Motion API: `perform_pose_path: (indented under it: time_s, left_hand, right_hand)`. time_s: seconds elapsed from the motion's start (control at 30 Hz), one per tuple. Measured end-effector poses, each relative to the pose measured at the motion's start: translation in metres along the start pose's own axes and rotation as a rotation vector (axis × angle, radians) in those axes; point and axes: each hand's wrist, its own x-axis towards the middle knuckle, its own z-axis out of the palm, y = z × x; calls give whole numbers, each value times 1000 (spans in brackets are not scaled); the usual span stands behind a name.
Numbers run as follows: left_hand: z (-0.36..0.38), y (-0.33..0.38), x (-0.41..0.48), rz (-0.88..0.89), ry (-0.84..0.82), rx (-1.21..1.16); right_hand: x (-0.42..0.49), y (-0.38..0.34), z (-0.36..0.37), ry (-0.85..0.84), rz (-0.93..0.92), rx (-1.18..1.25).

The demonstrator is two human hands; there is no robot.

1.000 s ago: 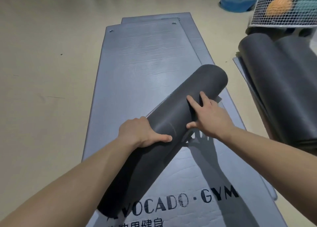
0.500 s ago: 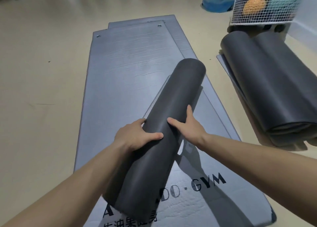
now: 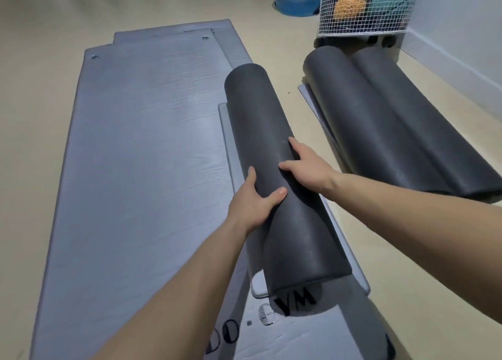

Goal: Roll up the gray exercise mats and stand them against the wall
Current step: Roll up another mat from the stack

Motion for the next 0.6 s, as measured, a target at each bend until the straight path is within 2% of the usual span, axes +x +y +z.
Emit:
perform_pose_path:
  time_s: [0.3, 0.4, 0.6]
  left_hand:
    - [64, 38, 74, 80, 43, -42]
    - [87, 49, 94, 92, 24, 36]
    - [104, 57, 114, 51, -45, -99]
  right_hand:
    - [54, 34, -58, 69, 20, -323]
    - [62, 53, -70, 133, 42, -438]
    - [65, 77, -77, 226, 26, -441]
